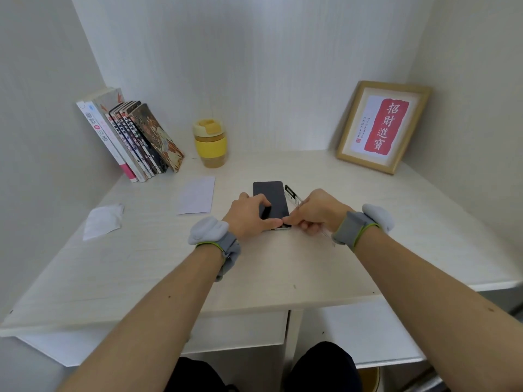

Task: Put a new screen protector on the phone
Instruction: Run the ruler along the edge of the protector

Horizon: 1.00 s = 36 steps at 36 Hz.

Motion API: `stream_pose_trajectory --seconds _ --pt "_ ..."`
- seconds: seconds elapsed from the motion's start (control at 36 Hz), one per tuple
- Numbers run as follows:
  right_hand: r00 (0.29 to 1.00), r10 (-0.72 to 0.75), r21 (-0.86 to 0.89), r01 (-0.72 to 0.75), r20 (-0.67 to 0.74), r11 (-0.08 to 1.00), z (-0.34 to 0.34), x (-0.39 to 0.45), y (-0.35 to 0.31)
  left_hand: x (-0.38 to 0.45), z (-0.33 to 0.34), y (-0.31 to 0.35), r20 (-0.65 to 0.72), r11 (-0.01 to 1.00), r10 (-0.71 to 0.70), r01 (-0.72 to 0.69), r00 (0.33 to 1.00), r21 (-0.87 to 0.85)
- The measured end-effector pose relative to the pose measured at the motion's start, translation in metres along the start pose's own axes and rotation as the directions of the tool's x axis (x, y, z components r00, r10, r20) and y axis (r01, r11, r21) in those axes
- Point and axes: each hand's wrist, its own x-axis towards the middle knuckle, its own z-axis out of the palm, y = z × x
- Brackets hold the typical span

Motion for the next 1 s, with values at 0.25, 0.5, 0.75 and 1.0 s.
stream_pose_trajectory --seconds 0.25,0.5,0.75,1.0 --pt "0.999 0.026 0.023 -0.027 0.029 0.999 0.0 0.003 -0.002 -0.001 -0.002 0.005 -0.005 1.0 0.0 0.0 1.0 0.006" --pt "0.999 0.019 0.002 -0.019 0.039 1.0 0.001 0.007 -0.002 -0.003 -0.002 0.007 -0.01 1.0 -0.014 0.014 1.0 0.004" --pt "1.0 0.013 0.001 -0.013 0.026 1.0 0.0 0.009 -0.002 -0.002 -0.001 0.008 -0.009 1.0 -0.024 0.024 1.0 -0.005" --pt "1.0 0.014 -0.049 -0.013 0.022 0.999 0.0 0.008 -0.003 -0.001 -0.001 0.009 -0.011 1.0 -0.026 0.026 1.0 -0.006"
